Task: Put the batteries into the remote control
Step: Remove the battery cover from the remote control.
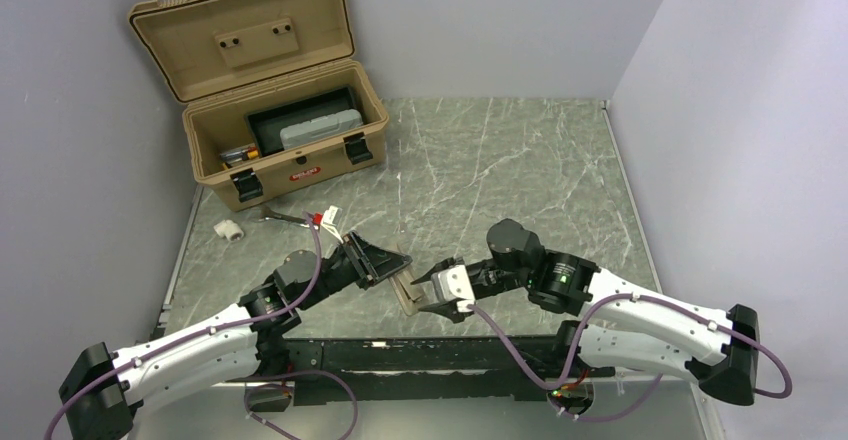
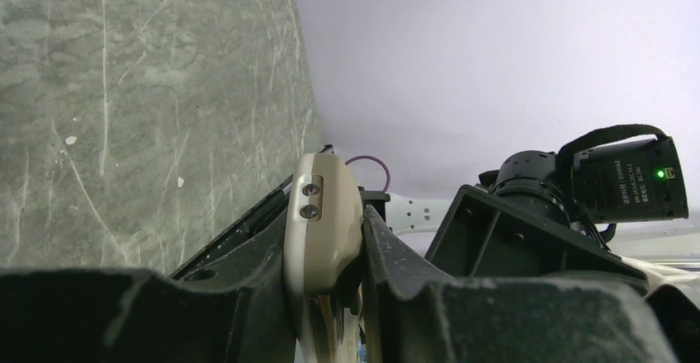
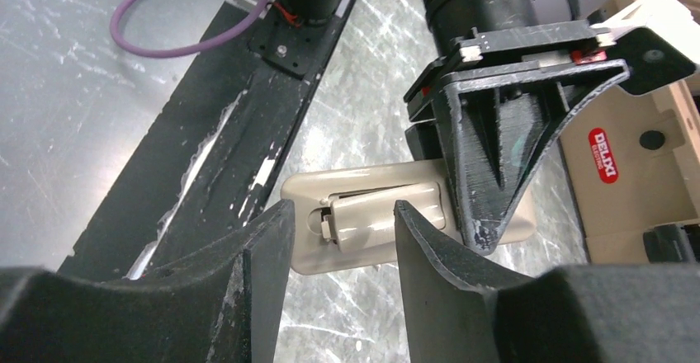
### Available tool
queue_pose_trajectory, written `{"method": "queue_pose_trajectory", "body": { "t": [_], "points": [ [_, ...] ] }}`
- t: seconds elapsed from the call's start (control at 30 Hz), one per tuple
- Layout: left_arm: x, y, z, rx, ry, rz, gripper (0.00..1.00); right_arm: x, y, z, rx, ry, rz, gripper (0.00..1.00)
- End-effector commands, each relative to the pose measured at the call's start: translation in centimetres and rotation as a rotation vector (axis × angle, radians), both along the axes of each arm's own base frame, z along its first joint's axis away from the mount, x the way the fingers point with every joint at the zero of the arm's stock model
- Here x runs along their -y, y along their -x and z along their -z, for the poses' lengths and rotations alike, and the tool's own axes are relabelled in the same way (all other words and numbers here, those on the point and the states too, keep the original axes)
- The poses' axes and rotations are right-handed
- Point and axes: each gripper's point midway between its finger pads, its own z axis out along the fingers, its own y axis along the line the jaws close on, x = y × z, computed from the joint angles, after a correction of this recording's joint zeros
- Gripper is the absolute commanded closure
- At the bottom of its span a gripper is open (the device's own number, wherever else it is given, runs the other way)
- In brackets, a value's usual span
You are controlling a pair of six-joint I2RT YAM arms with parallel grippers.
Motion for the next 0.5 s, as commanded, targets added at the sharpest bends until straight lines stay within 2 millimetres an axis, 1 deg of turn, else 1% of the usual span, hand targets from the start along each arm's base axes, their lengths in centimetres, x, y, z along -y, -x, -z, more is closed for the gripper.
{"method": "queue_pose_trajectory", "body": {
  "t": [0.0, 0.1, 0.23, 0.27, 0.3, 0.37, 0.4, 0.47],
  "points": [
    [0.0, 0.2, -1.8, 0.022, 0.065, 0.003, 1.0, -0.4, 0.1, -3.7, -0.024, -0.154, 0.029, 0.49],
    [0.0, 0.1, -1.5, 0.019, 0.061, -0.001, 1.0, -0.4, 0.2, -5.3, -0.061, -0.227, 0.054, 0.47],
    [-0.2, 0.0, -1.0, 0.018, 0.061, -0.012, 1.0, -0.2, 0.4, -6.6, -0.144, -0.271, 0.088, 0.47],
    [-0.3, -0.1, -0.9, 0.018, 0.061, -0.018, 1.0, -0.1, 0.4, -6.8, -0.176, -0.276, 0.103, 0.48],
    [-0.3, -0.1, -0.7, 0.019, 0.062, -0.021, 1.0, -0.1, 0.3, -7.1, -0.208, -0.284, 0.124, 0.52],
    [-0.5, 0.0, -0.5, 0.021, 0.065, -0.022, 1.0, 0.0, -0.7, -7.7, -0.312, -0.298, 0.224, 0.6],
    [-0.5, 0.0, -0.4, 0.023, 0.067, -0.023, 1.0, 0.2, -1.2, -7.9, -0.369, -0.299, 0.285, 0.62],
    [-0.9, -0.7, -0.3, 0.032, 0.075, -0.069, 1.0, 0.8, -2.4, -8.3, -0.497, -0.292, 0.416, 0.62]
  ]
}}
